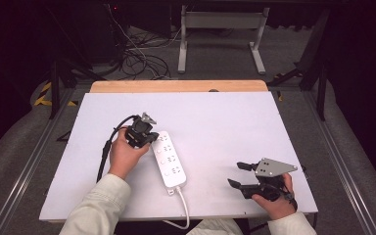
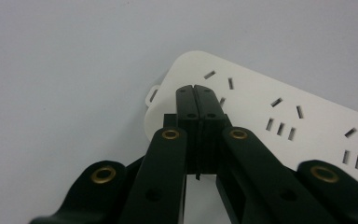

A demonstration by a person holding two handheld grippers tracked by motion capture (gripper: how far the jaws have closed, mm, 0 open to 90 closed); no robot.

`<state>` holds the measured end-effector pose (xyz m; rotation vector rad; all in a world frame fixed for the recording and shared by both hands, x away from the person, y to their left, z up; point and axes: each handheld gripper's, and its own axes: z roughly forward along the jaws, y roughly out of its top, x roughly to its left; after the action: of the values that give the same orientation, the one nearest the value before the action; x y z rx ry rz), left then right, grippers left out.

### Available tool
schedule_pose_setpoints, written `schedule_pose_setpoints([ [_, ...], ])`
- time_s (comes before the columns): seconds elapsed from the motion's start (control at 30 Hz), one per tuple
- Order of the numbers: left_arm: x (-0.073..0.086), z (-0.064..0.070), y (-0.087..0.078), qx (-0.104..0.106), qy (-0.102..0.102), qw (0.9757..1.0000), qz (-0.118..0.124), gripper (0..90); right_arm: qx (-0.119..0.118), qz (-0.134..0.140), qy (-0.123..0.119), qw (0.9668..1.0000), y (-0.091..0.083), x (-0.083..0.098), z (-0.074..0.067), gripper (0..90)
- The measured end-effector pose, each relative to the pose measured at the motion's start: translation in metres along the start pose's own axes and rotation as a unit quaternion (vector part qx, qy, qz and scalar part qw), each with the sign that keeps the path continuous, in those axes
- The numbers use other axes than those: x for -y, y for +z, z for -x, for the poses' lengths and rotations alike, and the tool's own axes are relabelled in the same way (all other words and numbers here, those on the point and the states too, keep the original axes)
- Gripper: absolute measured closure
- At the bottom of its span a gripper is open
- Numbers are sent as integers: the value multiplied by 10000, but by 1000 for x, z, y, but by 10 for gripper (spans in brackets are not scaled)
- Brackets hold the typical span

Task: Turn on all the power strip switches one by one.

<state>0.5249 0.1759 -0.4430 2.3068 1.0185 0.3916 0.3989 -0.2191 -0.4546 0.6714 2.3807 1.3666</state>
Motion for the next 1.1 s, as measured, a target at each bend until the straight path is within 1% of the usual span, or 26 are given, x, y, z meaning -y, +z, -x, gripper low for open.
schedule_pose_setpoints([
  [0.07,0,0,1,-24,21,10000,-50,900,-3,-3,4,10000,0,0,0,358],
  [0.3,0,2,2,10,47,10000,-53,900,-7,-17,2,10000,0,0,0,358],
  [0.37,-1,3,2,-23,76,9999,-75,900,-18,-13,-6,10000,1,0,0,358],
  [0.4,-1,3,2,-74,119,9999,-75,900,-17,-10,-8,10000,0,0,0,358],
  [0.43,0,3,2,-31,133,9999,-60,900,-15,-11,-5,10000,0,0,0,358],
  [0.47,0,1,3,41,90,9999,-47,900,-15,-12,-3,10000,0,0,0,358],
  [0.5,1,0,2,71,41,10000,-45,900,-21,-16,-3,10000,0,0,0,359],
  [0.57,1,1,3,46,105,9999,-43,900,-28,-26,-14,10000,1,0,0,358],
  [0.6,1,2,3,0,158,9999,-64,900,-28,-27,-13,10000,0,0,0,358],
  [0.73,1,3,3,-34,191,9998,-70,900,-28,-30,-13,10000,0,0,0,358],
  [0.83,1,6,4,-119,270,9995,-82,900,-45,-29,-14,10000,0,0,-1,359],
  [0.93,1,7,4,-144,285,9995,-80,900,-48,-30,-12,10000,0,0,-1,359],
  [1.0,1,6,4,-145,246,9995,-93,900,-56,-24,-9,10000,1,0,-1,359],
  [1.1,0,10,5,-280,287,9991,-151,900,-60,-45,-20,10000,1,0,-1,360],
])
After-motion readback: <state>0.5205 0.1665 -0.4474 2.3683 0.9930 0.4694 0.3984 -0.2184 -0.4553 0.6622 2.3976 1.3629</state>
